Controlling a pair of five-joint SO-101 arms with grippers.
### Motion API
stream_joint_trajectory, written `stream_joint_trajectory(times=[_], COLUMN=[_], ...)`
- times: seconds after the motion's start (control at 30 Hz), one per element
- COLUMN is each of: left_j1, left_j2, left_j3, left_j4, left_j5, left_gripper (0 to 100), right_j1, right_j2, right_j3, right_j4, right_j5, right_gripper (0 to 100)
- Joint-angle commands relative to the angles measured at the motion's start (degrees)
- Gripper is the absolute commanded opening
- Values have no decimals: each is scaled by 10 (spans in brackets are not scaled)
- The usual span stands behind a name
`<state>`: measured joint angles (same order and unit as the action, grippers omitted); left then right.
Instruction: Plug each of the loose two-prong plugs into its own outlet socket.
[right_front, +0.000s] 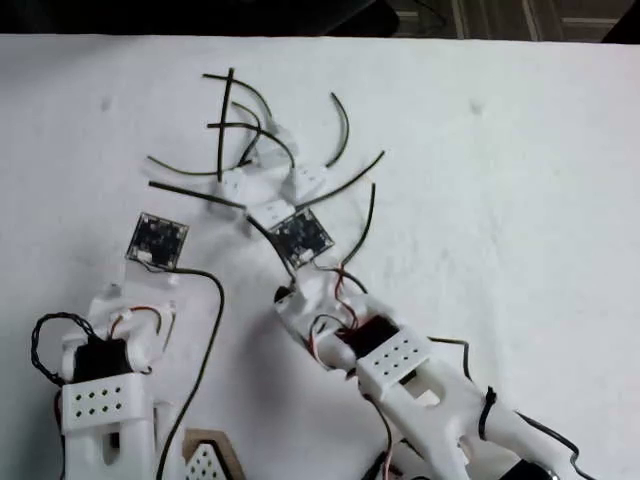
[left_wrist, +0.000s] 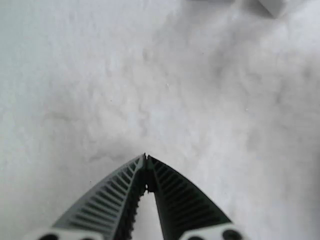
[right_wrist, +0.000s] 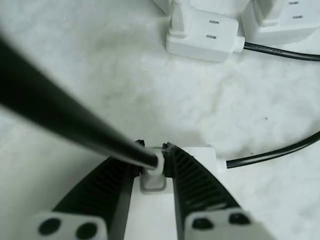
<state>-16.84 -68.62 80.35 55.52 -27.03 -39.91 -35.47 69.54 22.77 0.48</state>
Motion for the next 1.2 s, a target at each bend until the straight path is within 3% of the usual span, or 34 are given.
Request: stream_joint_trajectory(times=[0.0,0.27,0.6,1.03,1.17], left_j1=[-3,-3,-3,-3,-3], left_j2=[-12,-12,-12,-12,-12], left_j3=[-3,-3,-3,-3,-3], left_j4=[-7,-7,-7,-7,-7], left_j5=[-5,-5,-5,-5,-5], left_gripper=[23,23,23,23,23], right_j1=[6,6,7,9,6], right_j2=[-1,10,116,117,114], right_j3=[18,55,-24,-26,-28], right_j4=[-30,-41,13,35,36], right_j5=[-1,27,61,97,96], right_gripper=[17,17,17,20,149])
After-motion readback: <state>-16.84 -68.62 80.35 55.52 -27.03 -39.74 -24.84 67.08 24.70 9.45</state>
